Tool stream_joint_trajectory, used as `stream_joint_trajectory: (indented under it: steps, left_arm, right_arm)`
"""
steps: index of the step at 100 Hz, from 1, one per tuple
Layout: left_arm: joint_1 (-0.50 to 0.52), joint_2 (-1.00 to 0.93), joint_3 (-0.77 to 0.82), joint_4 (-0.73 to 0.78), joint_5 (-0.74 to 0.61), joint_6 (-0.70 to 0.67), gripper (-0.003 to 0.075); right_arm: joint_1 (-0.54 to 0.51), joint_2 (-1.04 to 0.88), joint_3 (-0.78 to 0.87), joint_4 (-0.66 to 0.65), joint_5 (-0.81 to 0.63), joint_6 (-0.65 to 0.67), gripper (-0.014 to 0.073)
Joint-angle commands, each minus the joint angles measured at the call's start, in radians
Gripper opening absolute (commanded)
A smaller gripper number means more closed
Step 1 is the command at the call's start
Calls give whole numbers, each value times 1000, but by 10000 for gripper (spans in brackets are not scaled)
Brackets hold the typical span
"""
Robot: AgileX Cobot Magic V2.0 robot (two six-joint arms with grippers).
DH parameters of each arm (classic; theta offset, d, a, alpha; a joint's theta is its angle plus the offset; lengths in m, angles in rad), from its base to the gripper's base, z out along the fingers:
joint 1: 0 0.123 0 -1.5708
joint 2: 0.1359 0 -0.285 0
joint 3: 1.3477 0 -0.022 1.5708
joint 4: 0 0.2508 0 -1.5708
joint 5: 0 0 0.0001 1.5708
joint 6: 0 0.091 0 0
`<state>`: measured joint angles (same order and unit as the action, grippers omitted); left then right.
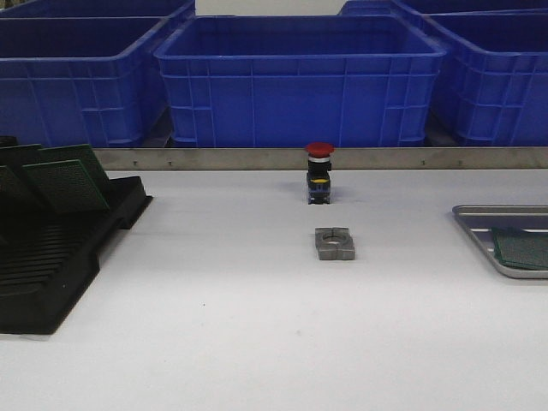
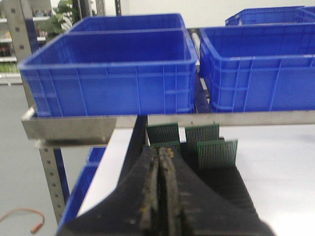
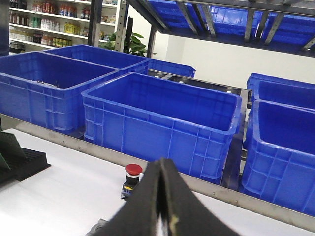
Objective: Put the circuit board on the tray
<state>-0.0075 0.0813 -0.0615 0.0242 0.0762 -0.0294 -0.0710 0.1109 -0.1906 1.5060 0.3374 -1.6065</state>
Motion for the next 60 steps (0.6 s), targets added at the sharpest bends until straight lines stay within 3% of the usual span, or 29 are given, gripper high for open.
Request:
stream_joint_trajectory:
  steps: [1, 9, 15, 32, 60]
  left_arm:
    - [0, -42, 42, 77, -92, -121, -20]
    - [0, -119, 113, 79, -88, -138, -20]
    - [-4, -111, 105, 79, -7, -135, -20]
    - [-23, -117, 110, 77, 56, -118, -20]
    - [-23, -117, 110, 38, 44, -118, -20]
  right_arm:
    - [-3, 9, -22, 36, 0, -1, -61]
    - [-3, 9, -22, 36, 0, -1, -61]
    - [-3, 10, -22, 37, 0, -1, -61]
    - [-3, 10, -22, 37, 16, -1, -61]
    - [-3, 10, -22, 37, 16, -1, -61]
